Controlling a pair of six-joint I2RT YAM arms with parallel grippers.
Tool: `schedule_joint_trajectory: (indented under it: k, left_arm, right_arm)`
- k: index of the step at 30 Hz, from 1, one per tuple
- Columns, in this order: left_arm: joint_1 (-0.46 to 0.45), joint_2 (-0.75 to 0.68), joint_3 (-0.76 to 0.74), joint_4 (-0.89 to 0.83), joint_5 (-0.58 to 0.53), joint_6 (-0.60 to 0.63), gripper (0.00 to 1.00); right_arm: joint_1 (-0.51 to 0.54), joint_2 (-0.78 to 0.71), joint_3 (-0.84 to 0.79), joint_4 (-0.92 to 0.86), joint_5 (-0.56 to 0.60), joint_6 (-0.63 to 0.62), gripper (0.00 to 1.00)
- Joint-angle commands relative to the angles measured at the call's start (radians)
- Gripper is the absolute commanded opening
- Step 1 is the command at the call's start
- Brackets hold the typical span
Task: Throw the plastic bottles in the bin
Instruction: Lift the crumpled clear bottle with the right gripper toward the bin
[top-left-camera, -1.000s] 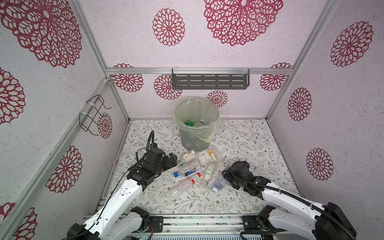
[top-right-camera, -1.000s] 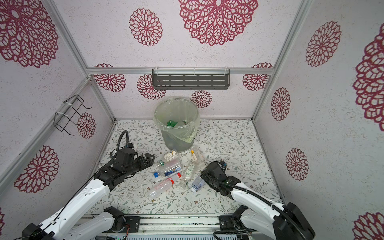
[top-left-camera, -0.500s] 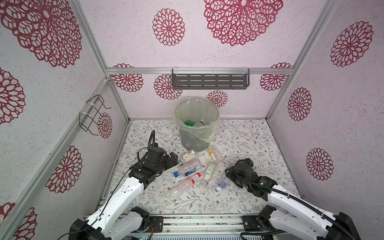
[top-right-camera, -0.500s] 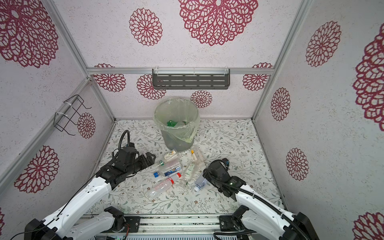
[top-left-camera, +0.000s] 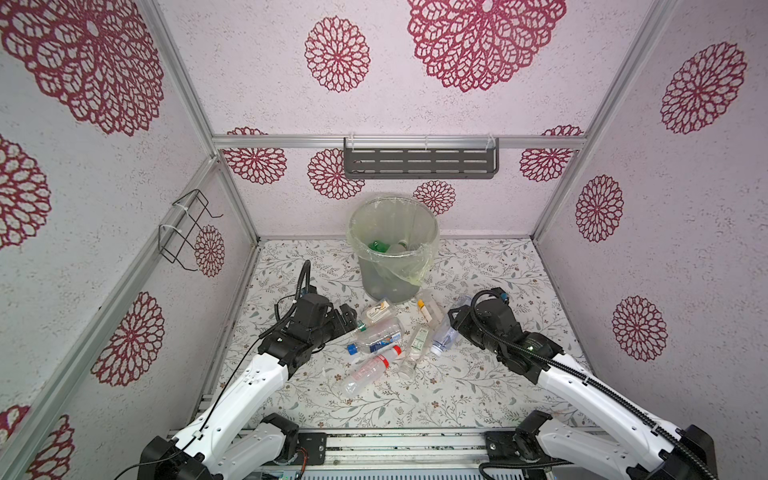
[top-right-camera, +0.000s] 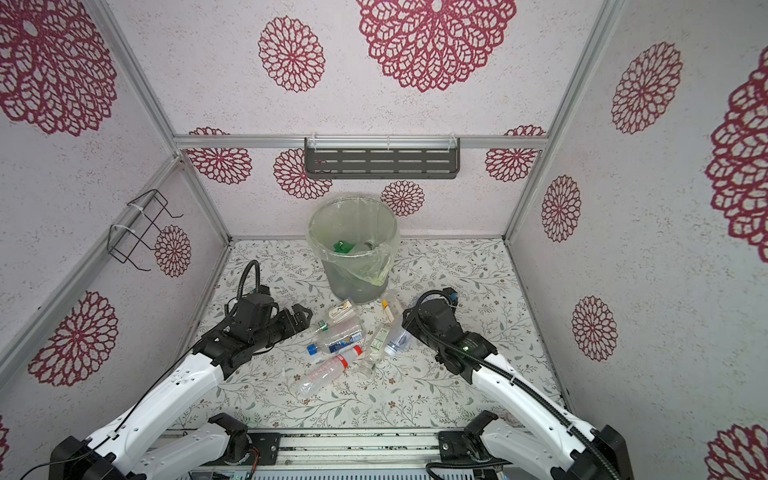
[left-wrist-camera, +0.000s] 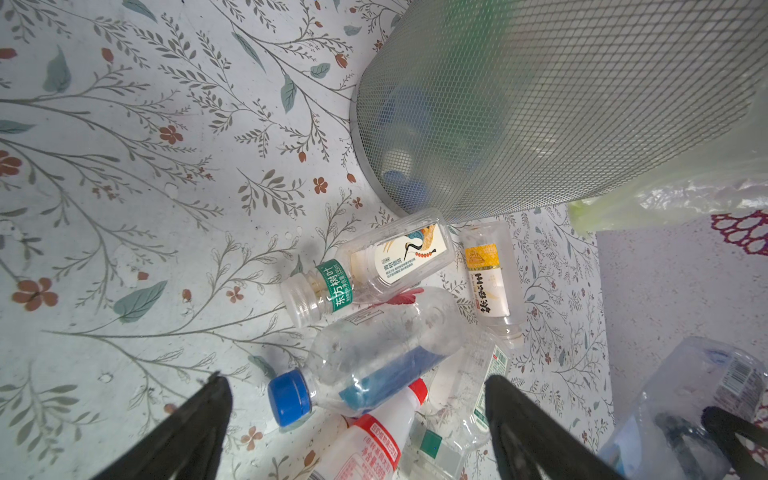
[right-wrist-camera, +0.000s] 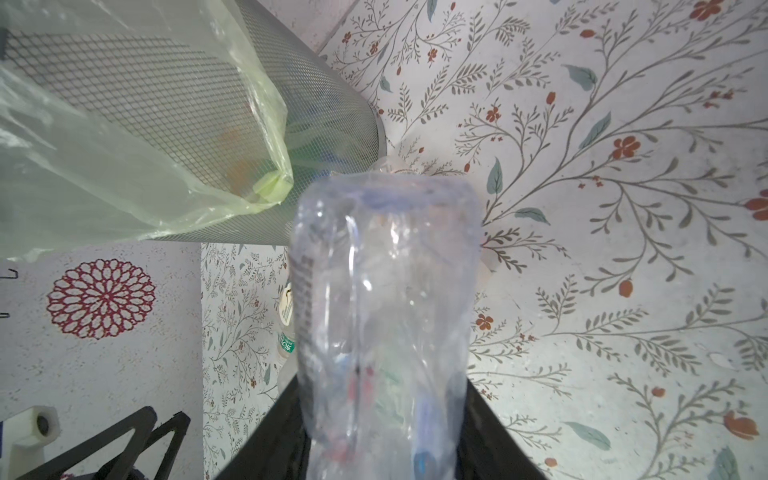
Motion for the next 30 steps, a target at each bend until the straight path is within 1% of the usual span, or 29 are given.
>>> schedule_joint_trajectory:
  k: [1,19,30]
  left_arm:
    - [0.007,0.007,0.0,0.029,-0.001,-0.001,0.97]
    - [0.009,0.012,0.0,0.032,0.004,0.004,0.97]
    - [0.011,-0.006,-0.016,0.03,-0.001,-0.001,0.97]
  right_arm:
    - [-0.019,0.001,0.055,0.01,-0.017,-0.047,0.52]
    - [-0.082,0.038,0.164,0.076,-0.084,-0.084,0.52]
    - [-0.09,0.079,0.257,0.122,-0.089,-0.11,0.52]
